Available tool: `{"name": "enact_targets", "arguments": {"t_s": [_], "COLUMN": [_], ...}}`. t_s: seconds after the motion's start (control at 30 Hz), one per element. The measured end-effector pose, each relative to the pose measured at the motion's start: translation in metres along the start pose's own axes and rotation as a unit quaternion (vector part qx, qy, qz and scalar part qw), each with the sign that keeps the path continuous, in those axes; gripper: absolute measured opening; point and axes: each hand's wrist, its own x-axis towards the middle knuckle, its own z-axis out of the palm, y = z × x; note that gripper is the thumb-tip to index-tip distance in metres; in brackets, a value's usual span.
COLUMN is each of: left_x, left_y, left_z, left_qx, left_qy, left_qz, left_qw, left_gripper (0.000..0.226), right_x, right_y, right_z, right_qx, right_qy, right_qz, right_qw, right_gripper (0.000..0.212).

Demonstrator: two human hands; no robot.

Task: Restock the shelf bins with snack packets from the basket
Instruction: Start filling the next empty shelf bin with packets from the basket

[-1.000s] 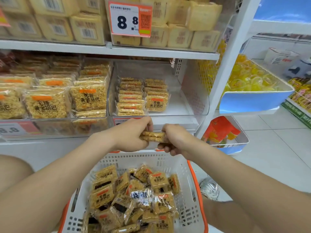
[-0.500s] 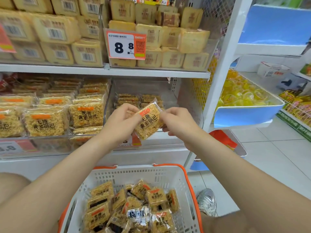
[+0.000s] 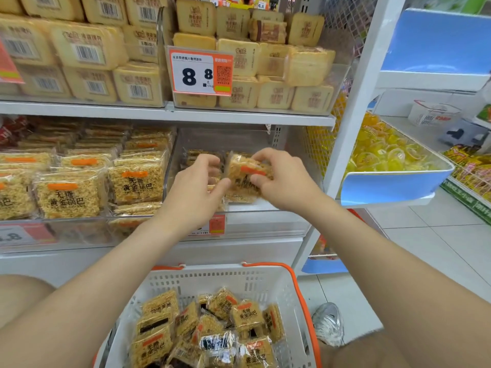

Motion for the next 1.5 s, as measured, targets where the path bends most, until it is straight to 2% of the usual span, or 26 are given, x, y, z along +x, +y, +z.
{"name": "enact_targets", "arguments": {"t_s": [0.07,0.13,0.23,0.3,0.47,0.57,0.67,0.73,0.83,0.9,0.97,1.03,1.1,1.17,1.3,1.5], "left_x": [0.000,0.000,0.001,0.005,0.010,0.011,0.011,0.009,0.008,0.008,0.008,0.008,0.006,0.005,0.007,0.008], "left_y": [-0.006,-0.013,-0.022,-0.026,-0.027,-0.029,-0.027,-0.024,-0.021,-0.020,-0.019,-0.019,-0.018,-0.017,-0.018,-0.018], "left_z": [0.001,0.005,0.013,0.016,0.015,0.016,0.016,0.015,0.015,0.017,0.018,0.021,0.023,0.025,0.025,0.021], "left_qx": [0.144,0.240,0.315,0.316,0.318,0.327,0.341,0.349,0.372,0.383,0.389,0.391,0.393,0.402,0.406,0.405], "left_qy": [-0.056,-0.130,-0.222,-0.243,-0.239,-0.244,-0.247,-0.254,-0.267,-0.277,-0.279,-0.276,-0.270,-0.264,-0.258,-0.243], "left_qz": [0.005,-0.008,-0.025,-0.035,-0.038,-0.035,-0.032,-0.032,-0.033,-0.038,-0.042,-0.041,-0.039,-0.037,-0.030,-0.026], "left_qw": [0.988,0.962,0.923,0.917,0.917,0.912,0.906,0.902,0.889,0.881,0.877,0.877,0.878,0.876,0.876,0.881], "left_gripper": [0.040,0.029,0.043,0.050,0.066,0.073,0.085,0.095,0.103,0.105,0.105,0.103,0.102,0.101,0.101,0.106], "right_x": [0.011,0.019,0.026,0.031,0.046,0.049,0.048,0.050,0.054,0.055,0.058,0.059,0.061,0.062,0.063,0.062], "right_y": [0.010,0.021,0.029,0.031,0.033,0.030,0.028,0.029,0.029,0.029,0.035,0.040,0.043,0.043,0.042,0.045], "right_z": [0.005,0.015,0.032,0.043,0.066,0.071,0.071,0.071,0.072,0.071,0.072,0.073,0.075,0.078,0.080,0.086], "right_qx": [-0.043,-0.083,-0.097,-0.104,-0.102,-0.043,0.006,0.040,0.092,0.115,0.119,0.081,0.044,0.039,0.098,0.055], "right_qy": [0.029,0.010,-0.047,-0.070,-0.103,-0.092,-0.043,-0.042,-0.073,-0.086,-0.081,-0.070,-0.055,-0.041,-0.006,0.036], "right_qz": [0.016,0.039,0.064,0.078,0.104,0.148,0.212,0.244,0.246,0.248,0.258,0.267,0.271,0.276,0.292,0.286], "right_qw": [0.999,0.996,0.992,0.989,0.984,0.984,0.976,0.968,0.962,0.958,0.956,0.958,0.960,0.959,0.951,0.956], "right_gripper": [0.034,0.037,0.039,0.038,0.029,0.057,0.080,0.087,0.093,0.088,0.075,0.056,0.048,0.048,0.053,0.049]}}
